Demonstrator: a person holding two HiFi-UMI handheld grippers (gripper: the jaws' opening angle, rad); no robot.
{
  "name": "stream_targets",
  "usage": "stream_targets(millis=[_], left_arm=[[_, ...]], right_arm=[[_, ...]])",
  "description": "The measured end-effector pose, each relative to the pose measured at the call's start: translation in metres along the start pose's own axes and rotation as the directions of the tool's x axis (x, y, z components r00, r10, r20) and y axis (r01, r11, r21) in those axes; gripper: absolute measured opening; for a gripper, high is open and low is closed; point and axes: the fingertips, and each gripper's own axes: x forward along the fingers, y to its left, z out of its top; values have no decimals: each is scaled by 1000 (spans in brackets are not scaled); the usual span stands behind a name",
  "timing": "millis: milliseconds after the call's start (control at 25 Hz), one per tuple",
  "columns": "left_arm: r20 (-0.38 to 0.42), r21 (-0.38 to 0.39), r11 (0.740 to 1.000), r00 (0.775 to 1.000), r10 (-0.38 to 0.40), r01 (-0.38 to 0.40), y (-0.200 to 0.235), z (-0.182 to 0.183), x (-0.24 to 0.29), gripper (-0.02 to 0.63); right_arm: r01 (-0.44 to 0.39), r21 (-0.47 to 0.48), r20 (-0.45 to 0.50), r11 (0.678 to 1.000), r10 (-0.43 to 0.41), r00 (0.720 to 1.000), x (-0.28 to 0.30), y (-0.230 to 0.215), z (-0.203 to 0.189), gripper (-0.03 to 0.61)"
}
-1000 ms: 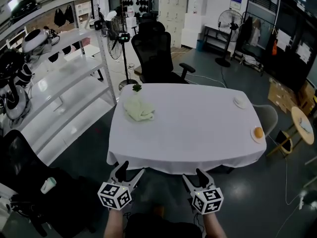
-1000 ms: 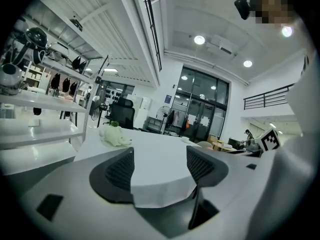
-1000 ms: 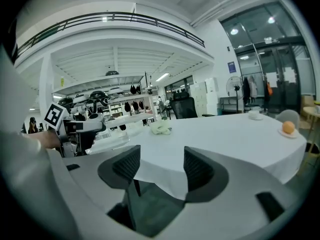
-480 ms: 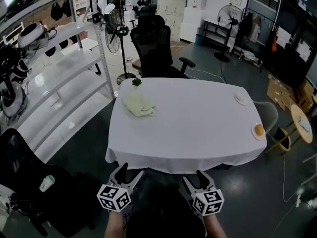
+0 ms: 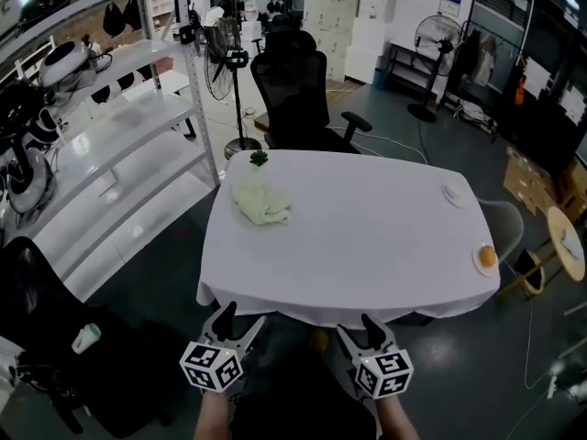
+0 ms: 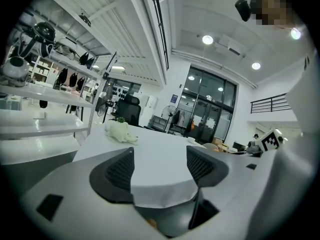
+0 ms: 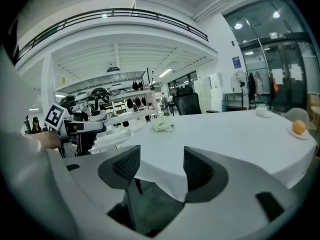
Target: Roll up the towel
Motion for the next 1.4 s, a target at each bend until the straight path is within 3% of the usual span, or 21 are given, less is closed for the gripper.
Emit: stream_targets(millis=[800,1400], left_arm=[[15,18,1000,1000,13,-13,25,58,191,345],[39,0,995,995,97,-97,60,74,238,345]], right_arm=[[-17,-13,-2,1000,17,1000,120,-135,89,278],[-72,-56,-32,996,71,997,183,-175,121,278]])
